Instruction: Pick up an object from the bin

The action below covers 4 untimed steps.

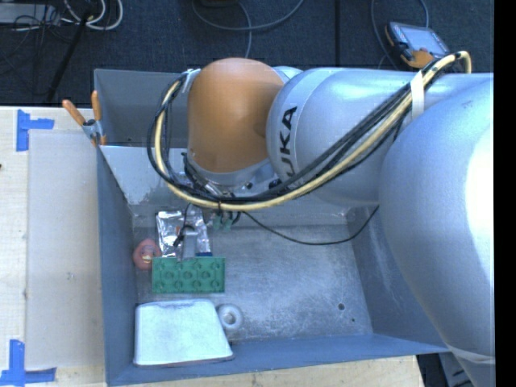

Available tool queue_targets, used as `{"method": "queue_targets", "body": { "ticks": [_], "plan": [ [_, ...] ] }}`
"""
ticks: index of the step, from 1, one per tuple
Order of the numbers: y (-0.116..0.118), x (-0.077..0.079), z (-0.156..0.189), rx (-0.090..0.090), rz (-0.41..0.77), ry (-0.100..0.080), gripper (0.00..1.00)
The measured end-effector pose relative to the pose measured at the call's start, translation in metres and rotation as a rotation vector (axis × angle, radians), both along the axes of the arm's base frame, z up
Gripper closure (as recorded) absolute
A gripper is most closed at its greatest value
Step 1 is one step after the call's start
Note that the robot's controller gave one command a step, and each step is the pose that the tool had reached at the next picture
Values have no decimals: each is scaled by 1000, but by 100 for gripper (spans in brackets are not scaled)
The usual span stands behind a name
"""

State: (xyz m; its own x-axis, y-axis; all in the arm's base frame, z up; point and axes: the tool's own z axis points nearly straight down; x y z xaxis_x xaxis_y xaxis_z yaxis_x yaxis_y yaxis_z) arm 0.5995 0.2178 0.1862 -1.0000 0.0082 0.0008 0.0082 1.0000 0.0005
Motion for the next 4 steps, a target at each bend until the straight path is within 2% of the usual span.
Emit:
{"method": "queue_targets", "body": {
  "ticks": [1, 2, 3, 4],
  "plan": [
    [-23, -73, -103, 1, 230, 2, 0],
    [-27, -76, -112, 3, 173, -5, 0],
    [-28, -71, -109, 4, 168, -23, 100],
    [-36, -61, 75, 1, 200, -10, 100]
  ]
}}
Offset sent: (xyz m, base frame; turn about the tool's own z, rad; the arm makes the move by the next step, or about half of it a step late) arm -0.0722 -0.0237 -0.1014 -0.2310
